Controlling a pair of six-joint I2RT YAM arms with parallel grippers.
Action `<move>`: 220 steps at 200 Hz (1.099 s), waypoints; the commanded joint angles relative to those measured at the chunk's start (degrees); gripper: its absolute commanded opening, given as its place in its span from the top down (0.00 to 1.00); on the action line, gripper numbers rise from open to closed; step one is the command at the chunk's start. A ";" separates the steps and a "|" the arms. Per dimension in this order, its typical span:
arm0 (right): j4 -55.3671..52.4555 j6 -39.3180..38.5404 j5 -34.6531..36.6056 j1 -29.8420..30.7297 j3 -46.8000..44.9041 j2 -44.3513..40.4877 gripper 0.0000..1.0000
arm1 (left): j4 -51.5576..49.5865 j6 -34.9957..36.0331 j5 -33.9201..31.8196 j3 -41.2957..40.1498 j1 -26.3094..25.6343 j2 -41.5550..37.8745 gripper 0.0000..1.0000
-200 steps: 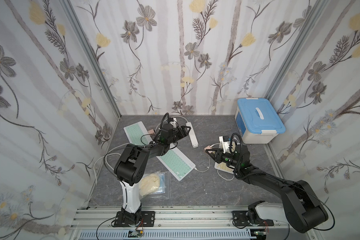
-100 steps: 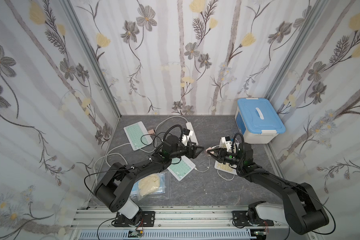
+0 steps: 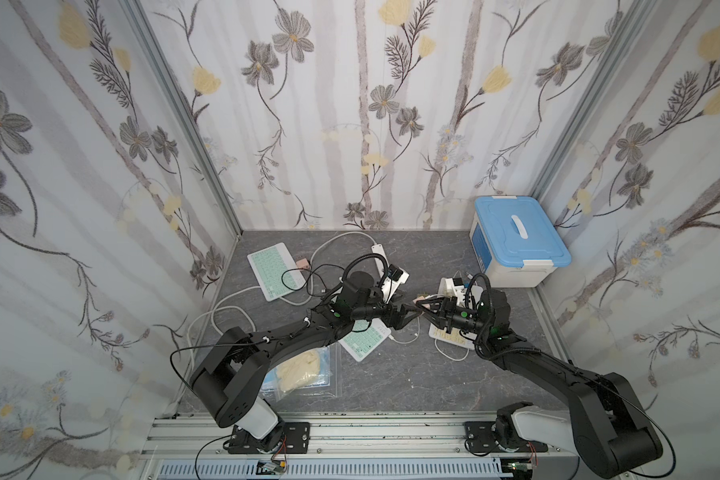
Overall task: Unplug the wireless keyboard
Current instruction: Place the plug at the center of the board.
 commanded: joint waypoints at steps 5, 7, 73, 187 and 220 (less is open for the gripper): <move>6.69 4.05 0.15 -0.04 -0.91 0.18 1.00 | -1.70 3.17 1.18 0.57 -0.62 -0.09 0.19; 6.93 4.17 0.12 -0.08 -0.97 0.19 1.00 | -1.83 3.26 1.18 0.62 -0.61 -0.11 0.19; 10.25 7.98 -1.01 -0.02 -0.52 0.85 1.00 | -1.92 3.27 -0.14 2.03 -1.65 1.46 0.21; 13.42 10.48 -0.29 0.75 -1.27 1.95 1.00 | -3.16 4.30 -2.00 3.17 -1.80 1.44 0.78; 13.33 9.94 0.76 1.10 -1.56 2.10 1.00 | -5.03 4.26 -5.84 3.71 -1.76 0.86 1.00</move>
